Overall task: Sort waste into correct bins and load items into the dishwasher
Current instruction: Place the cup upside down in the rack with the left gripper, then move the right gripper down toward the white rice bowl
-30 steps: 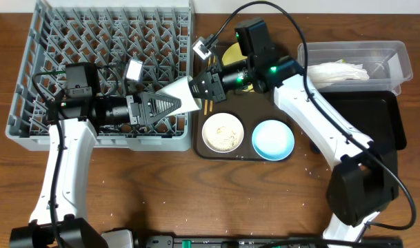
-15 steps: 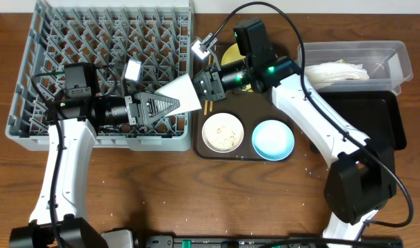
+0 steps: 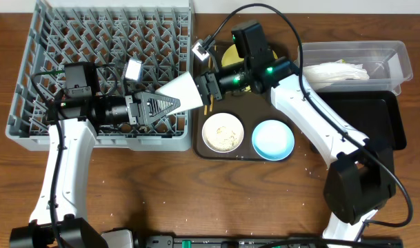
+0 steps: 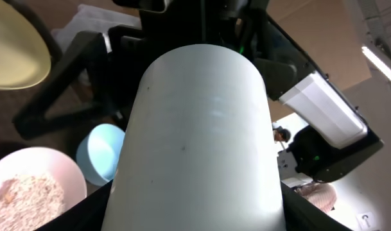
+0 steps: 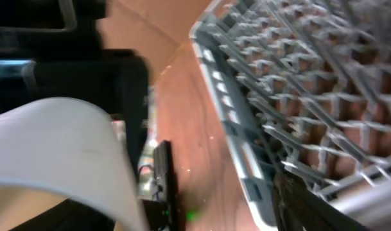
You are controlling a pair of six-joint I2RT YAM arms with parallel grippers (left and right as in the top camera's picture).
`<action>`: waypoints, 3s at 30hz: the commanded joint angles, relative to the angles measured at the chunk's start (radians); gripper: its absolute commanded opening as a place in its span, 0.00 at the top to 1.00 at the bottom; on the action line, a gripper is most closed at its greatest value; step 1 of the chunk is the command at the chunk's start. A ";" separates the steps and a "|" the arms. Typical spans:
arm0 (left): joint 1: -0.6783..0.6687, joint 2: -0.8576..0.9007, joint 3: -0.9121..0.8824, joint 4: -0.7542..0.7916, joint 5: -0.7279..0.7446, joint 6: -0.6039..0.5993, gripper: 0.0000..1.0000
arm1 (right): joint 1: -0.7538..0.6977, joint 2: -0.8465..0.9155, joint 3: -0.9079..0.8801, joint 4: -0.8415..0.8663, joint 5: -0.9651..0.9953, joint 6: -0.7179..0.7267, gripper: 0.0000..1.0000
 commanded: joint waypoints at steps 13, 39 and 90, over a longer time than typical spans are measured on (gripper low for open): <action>-0.008 -0.137 0.045 -0.020 -0.776 -0.302 0.67 | -0.220 0.000 0.000 -0.253 0.453 -0.080 0.01; -0.300 0.160 0.197 -0.257 -1.388 -0.361 0.67 | -0.225 -0.051 0.001 -0.462 0.653 -0.181 0.02; -0.415 0.015 0.321 -0.391 -1.277 -0.515 0.10 | -0.003 -0.051 0.000 -0.535 0.787 -0.047 0.04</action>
